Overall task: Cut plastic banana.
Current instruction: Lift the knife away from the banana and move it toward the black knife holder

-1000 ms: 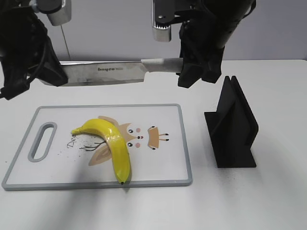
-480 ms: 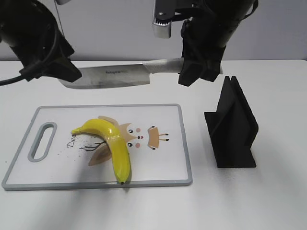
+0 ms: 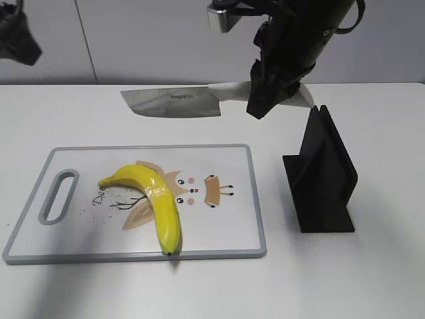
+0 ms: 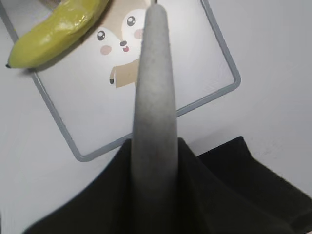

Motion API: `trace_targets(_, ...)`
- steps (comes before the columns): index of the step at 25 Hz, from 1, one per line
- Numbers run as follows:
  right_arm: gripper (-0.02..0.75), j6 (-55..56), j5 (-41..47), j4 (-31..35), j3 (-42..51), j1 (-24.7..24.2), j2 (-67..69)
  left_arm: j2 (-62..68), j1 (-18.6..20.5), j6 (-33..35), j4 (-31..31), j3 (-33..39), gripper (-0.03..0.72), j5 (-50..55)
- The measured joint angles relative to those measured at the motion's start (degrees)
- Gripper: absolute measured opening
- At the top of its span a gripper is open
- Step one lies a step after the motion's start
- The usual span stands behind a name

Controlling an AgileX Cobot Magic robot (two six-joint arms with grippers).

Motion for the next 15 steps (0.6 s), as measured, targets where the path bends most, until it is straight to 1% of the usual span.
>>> trace_targets(2, 0.190, 4.2, 0.4, -0.2, -0.1, 0.0, 0.0, 0.0, 3.8, -5.1, 1.5, -0.2, 0.587, 4.8)
trace_targets(3, 0.190, 6.0, 0.9, -0.2, -0.3, 0.0, 0.0, -0.1, 5.8, -6.4, 1.6, -0.5, 0.587, 8.2)
trace_targets(6, 0.190, 14.0, 2.9, -0.2, -1.5, 0.0, 0.0, -0.2, 10.5, -7.9, 0.1, -0.6, 0.585, 17.5)
trace_targets(8, 0.190, 20.6, 4.5, -0.2, -2.0, 0.0, 0.0, -0.5, 12.9, -8.3, -2.6, -0.6, 0.580, 19.3)
trace_targets(10, 0.190, 25.7, 6.3, -0.2, -2.0, 0.0, 0.0, -2.0, 14.4, -8.5, -5.7, 0.6, 0.577, 19.6)
trace_targets(12, 0.190, 30.0, 6.6, -0.3, -1.3, 0.0, -0.6, -4.9, 14.9, -8.5, -7.9, 2.9, 0.577, 19.7)
trace_targets(15, 0.190, 34.4, 5.4, -0.2, 2.9, 0.0, -4.6, -10.4, 14.9, -8.5, -8.2, 7.7, 0.570, 19.8)
